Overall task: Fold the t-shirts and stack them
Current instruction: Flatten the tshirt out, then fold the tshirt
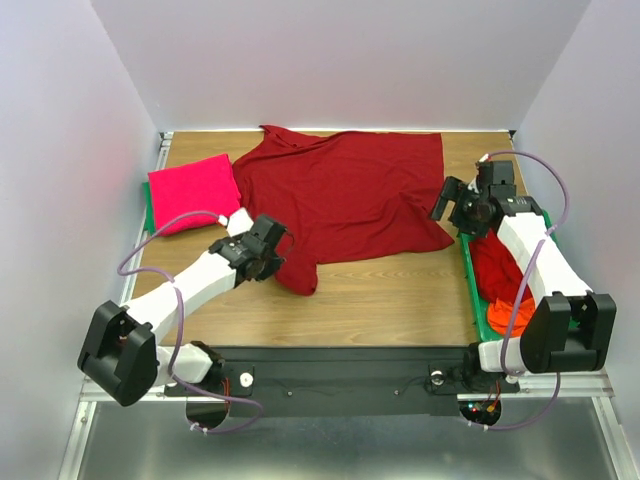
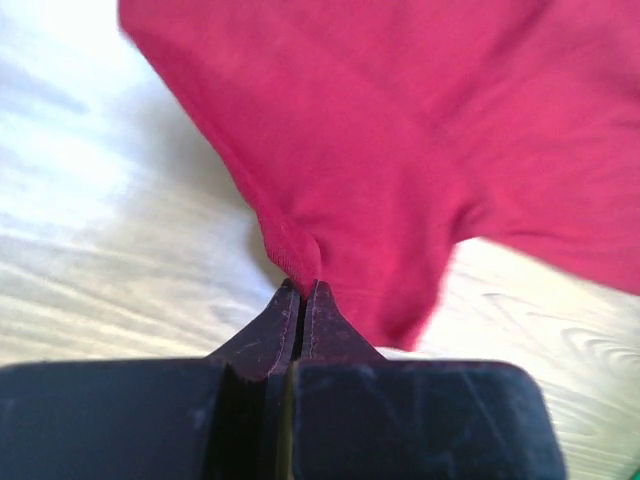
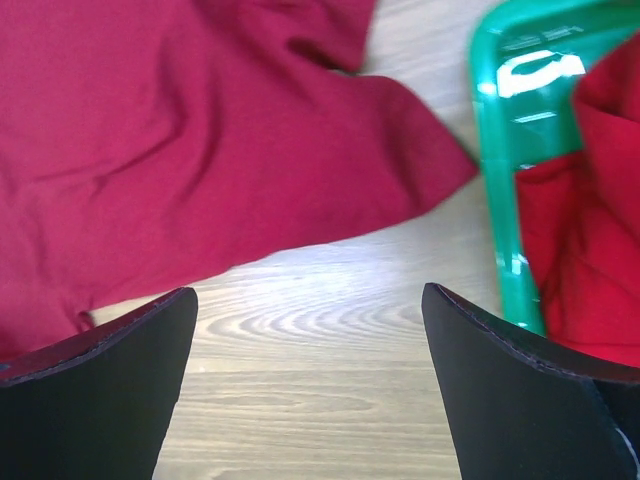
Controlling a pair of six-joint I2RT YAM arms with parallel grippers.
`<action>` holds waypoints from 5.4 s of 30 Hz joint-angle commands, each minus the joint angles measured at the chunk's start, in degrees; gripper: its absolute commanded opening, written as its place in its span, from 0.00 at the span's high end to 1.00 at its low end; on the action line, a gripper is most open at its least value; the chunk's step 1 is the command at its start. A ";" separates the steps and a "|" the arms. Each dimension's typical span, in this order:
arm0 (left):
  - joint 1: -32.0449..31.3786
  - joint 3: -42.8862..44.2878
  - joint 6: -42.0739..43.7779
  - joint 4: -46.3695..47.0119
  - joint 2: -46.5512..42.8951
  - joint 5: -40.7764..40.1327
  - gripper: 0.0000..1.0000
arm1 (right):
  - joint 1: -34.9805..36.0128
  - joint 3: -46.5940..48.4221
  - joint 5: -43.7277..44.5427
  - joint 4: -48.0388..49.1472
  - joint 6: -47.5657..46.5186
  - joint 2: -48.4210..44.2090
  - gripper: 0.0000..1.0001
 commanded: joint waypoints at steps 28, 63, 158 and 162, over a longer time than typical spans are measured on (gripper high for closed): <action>26.23 -0.52 19.79 10.99 -3.42 4.83 1.00 | 2.72 -6.55 8.40 3.62 2.17 11.06 0.13; 26.23 3.00 27.52 11.88 1.86 7.56 1.00 | 6.06 -17.80 9.11 13.11 6.30 11.49 0.53; 25.61 60.91 39.47 -3.15 40.88 25.84 1.00 | -1.50 33.17 13.68 -17.12 -7.41 37.33 1.00; 26.75 63.99 39.12 -3.42 43.60 27.33 1.00 | -3.43 35.28 13.50 -17.47 -7.67 39.00 1.00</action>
